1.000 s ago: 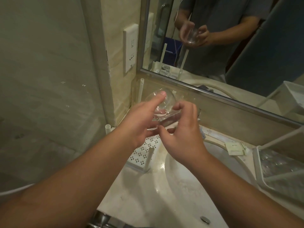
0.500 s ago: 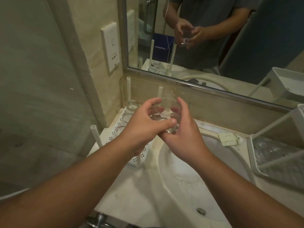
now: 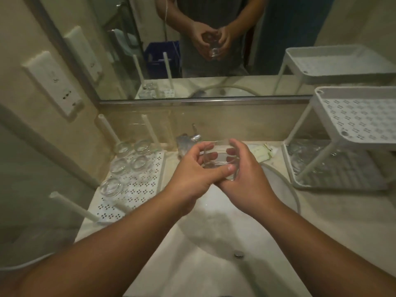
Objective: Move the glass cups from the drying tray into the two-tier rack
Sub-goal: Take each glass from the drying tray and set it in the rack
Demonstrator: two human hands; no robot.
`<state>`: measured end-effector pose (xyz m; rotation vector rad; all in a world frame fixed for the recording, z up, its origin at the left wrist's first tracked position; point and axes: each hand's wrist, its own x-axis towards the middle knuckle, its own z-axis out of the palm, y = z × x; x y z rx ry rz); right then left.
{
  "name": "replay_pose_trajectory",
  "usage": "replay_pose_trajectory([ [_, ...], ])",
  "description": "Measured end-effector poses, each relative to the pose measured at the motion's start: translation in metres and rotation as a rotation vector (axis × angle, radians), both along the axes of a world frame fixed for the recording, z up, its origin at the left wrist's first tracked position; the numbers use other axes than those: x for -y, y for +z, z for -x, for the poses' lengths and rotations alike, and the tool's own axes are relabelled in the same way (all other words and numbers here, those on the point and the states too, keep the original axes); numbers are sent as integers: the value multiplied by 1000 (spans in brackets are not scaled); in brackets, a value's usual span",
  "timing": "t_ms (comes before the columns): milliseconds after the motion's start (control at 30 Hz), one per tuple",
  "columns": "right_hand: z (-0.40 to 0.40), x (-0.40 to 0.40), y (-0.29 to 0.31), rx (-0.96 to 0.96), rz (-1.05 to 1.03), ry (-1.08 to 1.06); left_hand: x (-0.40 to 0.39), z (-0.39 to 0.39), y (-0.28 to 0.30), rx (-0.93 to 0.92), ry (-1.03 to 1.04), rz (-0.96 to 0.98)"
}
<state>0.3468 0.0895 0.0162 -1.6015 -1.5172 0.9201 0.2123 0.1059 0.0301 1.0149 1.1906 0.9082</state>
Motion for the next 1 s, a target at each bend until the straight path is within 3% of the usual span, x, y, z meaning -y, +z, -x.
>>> replay_pose_trajectory([
  [433,-160,30,-31,-48,55,-201,6,-160,-20,-234,-261,-33],
  [800,-266,45,-70,29,75,-352,7,-275,-49,-565,-476,-141],
  [1000,-315,42,-96,36,102,-449,7,-326,-61,-502,-455,6],
])
